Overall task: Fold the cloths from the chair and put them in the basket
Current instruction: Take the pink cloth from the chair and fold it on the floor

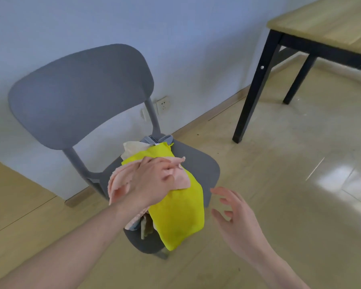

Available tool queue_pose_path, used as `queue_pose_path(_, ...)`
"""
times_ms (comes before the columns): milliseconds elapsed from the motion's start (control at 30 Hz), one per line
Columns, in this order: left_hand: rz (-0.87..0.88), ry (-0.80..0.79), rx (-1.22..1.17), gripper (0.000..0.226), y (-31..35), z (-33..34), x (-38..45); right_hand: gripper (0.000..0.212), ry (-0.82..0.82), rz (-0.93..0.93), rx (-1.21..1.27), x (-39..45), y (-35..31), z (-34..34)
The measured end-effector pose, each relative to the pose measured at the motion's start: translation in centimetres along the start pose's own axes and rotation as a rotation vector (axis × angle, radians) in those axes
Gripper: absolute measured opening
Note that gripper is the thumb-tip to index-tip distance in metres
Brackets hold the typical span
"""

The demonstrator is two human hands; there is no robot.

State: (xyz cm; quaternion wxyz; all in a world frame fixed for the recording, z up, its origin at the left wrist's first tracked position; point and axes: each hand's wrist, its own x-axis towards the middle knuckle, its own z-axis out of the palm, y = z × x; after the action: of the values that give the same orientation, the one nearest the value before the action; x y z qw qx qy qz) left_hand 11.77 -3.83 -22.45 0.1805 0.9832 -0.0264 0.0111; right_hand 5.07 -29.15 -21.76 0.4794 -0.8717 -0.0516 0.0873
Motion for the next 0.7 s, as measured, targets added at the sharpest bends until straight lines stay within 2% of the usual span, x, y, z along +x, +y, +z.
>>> queue_pose_path(100,-0.087,0.208,-0.134,0.037,-1.0,2.4,-0.2,0.051,0.067,-0.065,0.071,1.0,3.0,2.0)
queue_pose_path(367,-0.029,0.555,-0.471,0.019,-2.4,5.7,-1.2,0.048,0.164,-0.175,0.222,1.3,7.4,5.8)
queue_pose_path(533,0.013,0.647,-0.484,0.040,-2.2,5.9,-1.9,0.046,0.195,-0.217,0.240,0.2,7.7,6.3)
queue_pose_path(700,0.012,0.702,-0.445,0.019,-1.8,4.7,-2.1,0.044,0.224,-0.234,0.208,-0.9,7.4,5.1)
